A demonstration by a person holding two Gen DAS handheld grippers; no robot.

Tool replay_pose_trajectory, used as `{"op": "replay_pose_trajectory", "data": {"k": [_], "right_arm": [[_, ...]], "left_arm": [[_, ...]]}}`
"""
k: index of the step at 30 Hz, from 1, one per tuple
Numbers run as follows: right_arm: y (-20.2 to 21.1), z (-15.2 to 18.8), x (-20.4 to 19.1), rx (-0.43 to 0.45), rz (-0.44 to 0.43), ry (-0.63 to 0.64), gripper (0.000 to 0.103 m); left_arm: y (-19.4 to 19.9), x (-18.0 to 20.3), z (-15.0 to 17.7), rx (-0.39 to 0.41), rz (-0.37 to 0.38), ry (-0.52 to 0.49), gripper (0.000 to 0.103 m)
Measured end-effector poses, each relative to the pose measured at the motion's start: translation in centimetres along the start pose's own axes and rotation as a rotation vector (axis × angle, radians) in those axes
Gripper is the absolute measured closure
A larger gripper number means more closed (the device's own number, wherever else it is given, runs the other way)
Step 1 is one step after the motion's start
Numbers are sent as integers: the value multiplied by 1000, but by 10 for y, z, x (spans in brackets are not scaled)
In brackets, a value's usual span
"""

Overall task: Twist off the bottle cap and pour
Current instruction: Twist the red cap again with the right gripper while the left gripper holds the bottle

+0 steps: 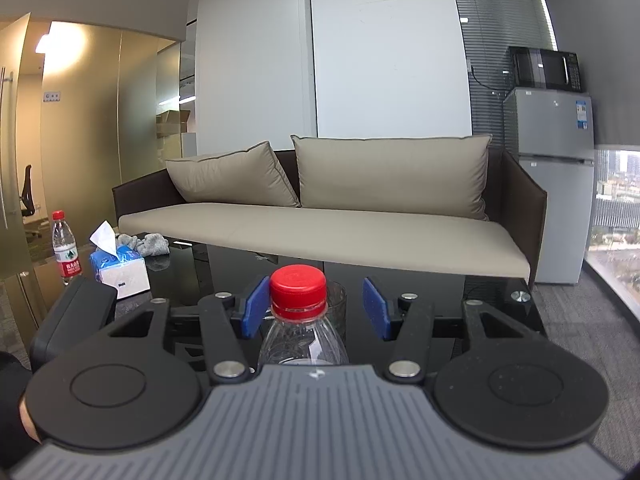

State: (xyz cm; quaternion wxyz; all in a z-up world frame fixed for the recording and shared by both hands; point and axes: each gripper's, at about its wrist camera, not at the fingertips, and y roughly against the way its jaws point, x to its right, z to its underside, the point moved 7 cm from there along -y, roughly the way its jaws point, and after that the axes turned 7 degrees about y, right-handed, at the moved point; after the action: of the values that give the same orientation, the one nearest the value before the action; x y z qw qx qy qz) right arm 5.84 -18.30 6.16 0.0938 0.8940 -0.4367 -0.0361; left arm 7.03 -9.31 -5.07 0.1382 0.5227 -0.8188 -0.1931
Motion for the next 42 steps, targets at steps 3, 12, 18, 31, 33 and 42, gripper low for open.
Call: {"op": "replay_pose_trajectory", "data": {"k": [3, 12, 18, 31, 33, 42], "right_arm": [[0, 0, -2, 6, 1, 3, 50], [-1, -2, -14, 21, -18, 54, 70], [1, -1, -2, 18, -66, 7, 70], [-1, -2, -3, 21, -116, 43, 71], [-1, -2, -3, 20, -111, 40, 71], [-4, -3, -5, 19, -107, 17, 71]], "left_arm": [[-4, -6, -2, -2, 1, 7, 47], [4, 5, 5, -3, 4, 11, 46], [6, 11, 7, 1, 6, 9, 47], [10, 14, 12, 2, 6, 20, 46], [10, 17, 12, 12, -4, -2, 46], [8, 24, 11, 38, -27, -43, 42]]}}
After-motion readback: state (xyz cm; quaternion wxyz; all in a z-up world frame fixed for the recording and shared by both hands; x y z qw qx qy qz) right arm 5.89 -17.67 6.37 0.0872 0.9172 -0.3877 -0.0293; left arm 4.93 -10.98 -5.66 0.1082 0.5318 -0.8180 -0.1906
